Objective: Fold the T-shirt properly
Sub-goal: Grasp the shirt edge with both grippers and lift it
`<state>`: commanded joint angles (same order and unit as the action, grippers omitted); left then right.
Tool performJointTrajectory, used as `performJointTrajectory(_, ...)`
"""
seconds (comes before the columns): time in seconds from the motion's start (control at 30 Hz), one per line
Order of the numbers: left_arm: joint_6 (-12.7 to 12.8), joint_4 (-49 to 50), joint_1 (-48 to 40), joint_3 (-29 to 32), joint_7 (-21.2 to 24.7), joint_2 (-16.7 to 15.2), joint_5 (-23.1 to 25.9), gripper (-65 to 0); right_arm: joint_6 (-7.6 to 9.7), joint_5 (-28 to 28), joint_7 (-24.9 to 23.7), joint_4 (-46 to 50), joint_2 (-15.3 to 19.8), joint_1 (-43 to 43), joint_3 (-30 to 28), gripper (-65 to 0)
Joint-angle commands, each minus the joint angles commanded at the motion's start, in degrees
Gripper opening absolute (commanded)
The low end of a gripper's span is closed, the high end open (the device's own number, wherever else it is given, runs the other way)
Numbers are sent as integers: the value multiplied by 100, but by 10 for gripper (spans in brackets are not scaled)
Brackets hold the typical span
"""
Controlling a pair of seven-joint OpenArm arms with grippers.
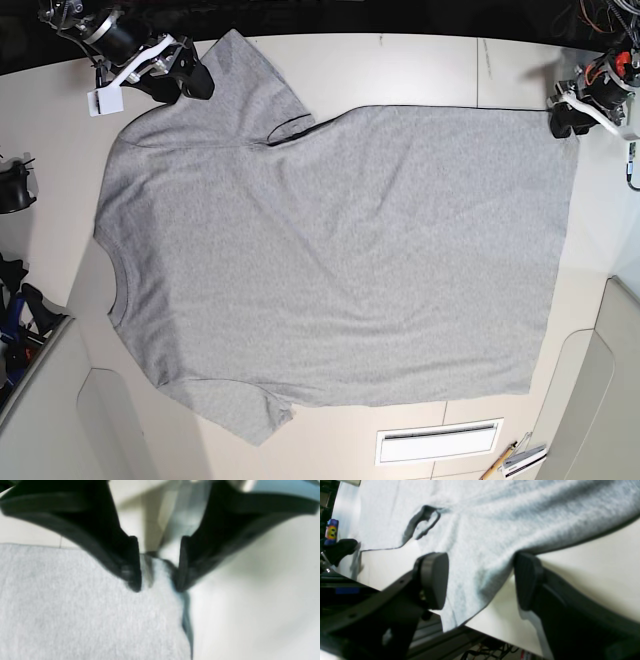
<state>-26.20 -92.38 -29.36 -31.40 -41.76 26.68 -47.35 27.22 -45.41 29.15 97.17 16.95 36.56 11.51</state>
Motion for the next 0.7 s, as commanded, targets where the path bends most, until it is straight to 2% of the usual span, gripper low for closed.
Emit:
performJointTrajectory(0.07, 0, 0, -2, 0, 85, 0, 2, -588, 0, 72, -48, 0, -4, -2, 0, -416)
performJointTrajectory(0.1, 0, 0, 0, 0, 103, 0, 2, -637, 0, 186, -151, 0, -33, -2, 0, -508)
performJointTrajectory(0.13, 0, 0, -2, 0, 151, -2, 2, -650, 0, 302, -256, 0, -68, 0, 0, -600)
performJointTrajectory(0.17, -2, 0, -2, 0, 225, 0, 2, -650, 0, 302, -299, 0, -101, -2, 0, -650)
performJointTrajectory(0.23, -7, 0, -2, 0, 426, 0, 4, -650, 2, 304, -411, 0, -192, -2, 0, -650)
performJointTrajectory(0.33, -42, 0, -2, 0, 492, 0, 39, -650, 7, 448, -407, 0, -299, -2, 0, -650)
performJointTrajectory(0.47, -334, 0, -4, 0, 584, 0, 354, -650, 4, 450, -404, 0, -365, -2, 0, -650)
performJointTrajectory(0.67, -376, 0, -2, -2, 680, 0, 522, -650, 7, 444, -404, 2, -365, -4, 0, -650)
performJointTrajectory(0.7, -522, 0, -2, 0, 680, 0, 522, -650, 9, 444, -404, 2, -365, -7, 0, -650)
